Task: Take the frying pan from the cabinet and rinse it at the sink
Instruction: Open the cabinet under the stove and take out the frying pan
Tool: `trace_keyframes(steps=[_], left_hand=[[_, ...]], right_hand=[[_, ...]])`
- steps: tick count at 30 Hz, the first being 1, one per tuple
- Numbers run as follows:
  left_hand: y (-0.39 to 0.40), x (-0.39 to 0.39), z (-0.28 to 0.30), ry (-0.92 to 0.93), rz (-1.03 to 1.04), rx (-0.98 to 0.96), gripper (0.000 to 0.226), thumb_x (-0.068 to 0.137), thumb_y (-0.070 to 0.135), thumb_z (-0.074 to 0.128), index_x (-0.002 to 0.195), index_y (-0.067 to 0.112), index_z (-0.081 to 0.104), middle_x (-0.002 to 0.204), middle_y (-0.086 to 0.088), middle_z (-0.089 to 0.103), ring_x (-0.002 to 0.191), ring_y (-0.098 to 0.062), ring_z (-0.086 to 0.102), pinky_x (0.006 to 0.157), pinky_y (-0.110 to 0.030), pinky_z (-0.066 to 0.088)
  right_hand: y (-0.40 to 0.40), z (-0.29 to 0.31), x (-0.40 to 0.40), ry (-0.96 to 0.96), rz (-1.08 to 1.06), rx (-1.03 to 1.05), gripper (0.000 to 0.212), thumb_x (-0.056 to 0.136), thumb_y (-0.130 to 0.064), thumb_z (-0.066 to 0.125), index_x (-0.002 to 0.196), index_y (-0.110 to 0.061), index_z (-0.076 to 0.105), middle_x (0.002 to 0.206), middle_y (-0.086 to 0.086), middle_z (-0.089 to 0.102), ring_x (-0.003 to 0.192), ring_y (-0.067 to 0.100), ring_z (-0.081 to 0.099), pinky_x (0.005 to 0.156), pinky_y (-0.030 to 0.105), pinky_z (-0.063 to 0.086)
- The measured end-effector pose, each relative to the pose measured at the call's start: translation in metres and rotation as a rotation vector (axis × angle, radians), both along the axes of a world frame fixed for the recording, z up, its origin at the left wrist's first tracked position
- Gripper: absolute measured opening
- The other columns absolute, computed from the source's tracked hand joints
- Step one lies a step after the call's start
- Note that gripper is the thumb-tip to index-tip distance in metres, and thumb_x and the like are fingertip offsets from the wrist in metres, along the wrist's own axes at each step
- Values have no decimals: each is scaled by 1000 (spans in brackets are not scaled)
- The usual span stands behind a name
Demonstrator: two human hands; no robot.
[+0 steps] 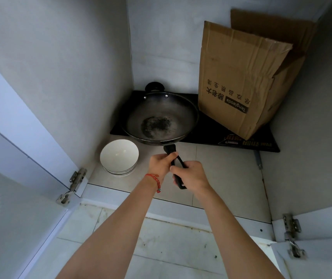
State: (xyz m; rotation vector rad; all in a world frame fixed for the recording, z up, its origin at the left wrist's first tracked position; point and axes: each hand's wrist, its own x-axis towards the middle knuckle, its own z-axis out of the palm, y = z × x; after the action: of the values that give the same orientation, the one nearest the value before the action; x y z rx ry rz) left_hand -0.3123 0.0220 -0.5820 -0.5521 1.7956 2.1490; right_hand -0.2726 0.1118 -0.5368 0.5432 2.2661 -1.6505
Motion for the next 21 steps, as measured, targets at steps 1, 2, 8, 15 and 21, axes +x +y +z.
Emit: trace_keyframes(steps=[1,2,8,15,21], left_hand=[[1,4,-1,5,5,4,39,74,22,66,85,-16,63,79,-18,57,72,-26,48,70,-38,41],[3,9,-1,6,13,13,39,74,22,66,85,-16,63,79,-18,57,73,-26,49,70,-38,42],[9,42,4,23,29,51,48,65,27,69,82,-18,60,79,-19,56,74,-27,50,74,-39,44],[14,86,53,35,-4,39,57,58,32,69,84,-18,60,80,-20,58,74,-27,53,78,-44,48],[17,137,100,-80,-15,43,47,60,30,69,82,-12,64,80,-20,59,74,-29,53,79,-44,48]], right_hand=[[0,-1,5,11,-3,-2,17,77,-8,64,61,-7,59,55,8,57,43,16,56,48,26,50],[1,-3,10,23,-1,-5,19,77,-6,64,59,-8,58,54,8,57,42,16,55,47,26,50],[3,1,48,78,-19,28,20,78,-9,64,59,-11,58,53,6,57,45,17,56,46,25,47],[8,47,97,89,-31,28,13,79,-11,65,68,-7,59,55,5,58,44,14,59,44,24,49],[15,94,144,11,-5,34,15,79,-13,64,66,-8,58,52,1,56,40,10,58,48,27,50]])
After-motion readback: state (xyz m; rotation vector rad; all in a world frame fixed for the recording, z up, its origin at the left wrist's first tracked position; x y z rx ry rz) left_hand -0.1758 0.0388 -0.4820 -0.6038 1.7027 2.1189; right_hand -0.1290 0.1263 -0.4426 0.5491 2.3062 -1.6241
